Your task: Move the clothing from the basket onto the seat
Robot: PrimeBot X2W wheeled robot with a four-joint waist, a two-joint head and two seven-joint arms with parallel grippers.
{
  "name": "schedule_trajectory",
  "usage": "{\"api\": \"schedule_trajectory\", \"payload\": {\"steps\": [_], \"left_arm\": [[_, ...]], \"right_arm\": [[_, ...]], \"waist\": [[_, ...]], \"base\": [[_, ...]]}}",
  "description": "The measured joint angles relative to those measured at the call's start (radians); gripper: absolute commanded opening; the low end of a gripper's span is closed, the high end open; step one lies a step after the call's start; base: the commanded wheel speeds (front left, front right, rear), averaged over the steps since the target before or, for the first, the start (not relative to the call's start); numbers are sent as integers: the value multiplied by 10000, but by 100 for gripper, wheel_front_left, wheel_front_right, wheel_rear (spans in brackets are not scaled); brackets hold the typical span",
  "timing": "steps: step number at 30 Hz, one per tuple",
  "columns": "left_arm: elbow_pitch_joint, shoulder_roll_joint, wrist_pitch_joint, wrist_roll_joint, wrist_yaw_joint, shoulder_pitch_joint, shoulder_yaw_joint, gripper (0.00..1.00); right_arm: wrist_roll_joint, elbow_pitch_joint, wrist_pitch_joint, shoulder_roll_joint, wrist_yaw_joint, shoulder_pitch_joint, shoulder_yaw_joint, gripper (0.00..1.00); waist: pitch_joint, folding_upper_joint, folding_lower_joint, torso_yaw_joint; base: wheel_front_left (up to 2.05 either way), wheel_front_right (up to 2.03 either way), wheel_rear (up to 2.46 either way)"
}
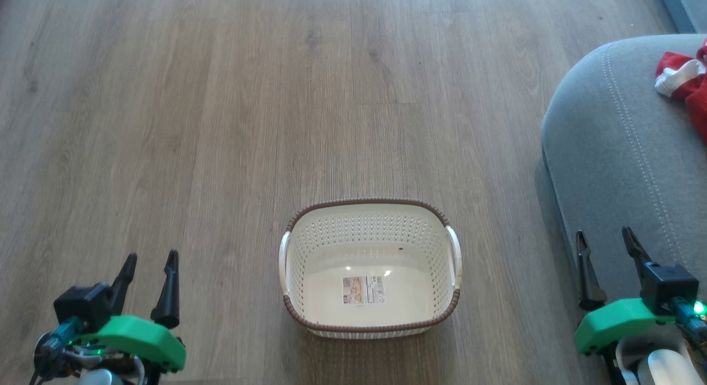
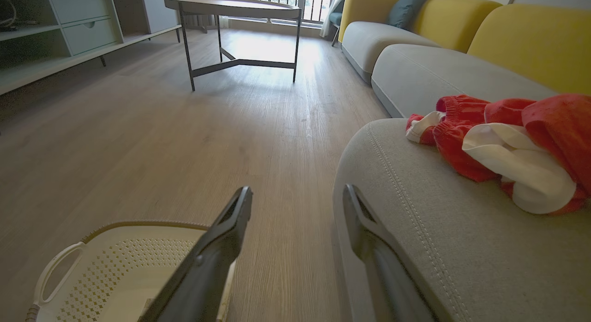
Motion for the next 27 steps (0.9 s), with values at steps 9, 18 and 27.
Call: {"api": "schedule_trajectory", "payload": {"steps": [9,18,27], "left_arm": [[82,-157,0,161,-107,5,265,100],[918,-619,150,0,-167,600,182,0],[865,-677,347,-765,-167,567,267,0]], "right_arm": [[0,-2,0,-2,0,1,0,100],[190,899,77,359,0,348,182,0],[1126,894,290,399,0,365,125,0]], "waist": [[-140,0,0,13],[-254,0,0,34],[-270,0,0,23]], "base": [[0,0,0],[0,0,0],[0,0,0]]}}
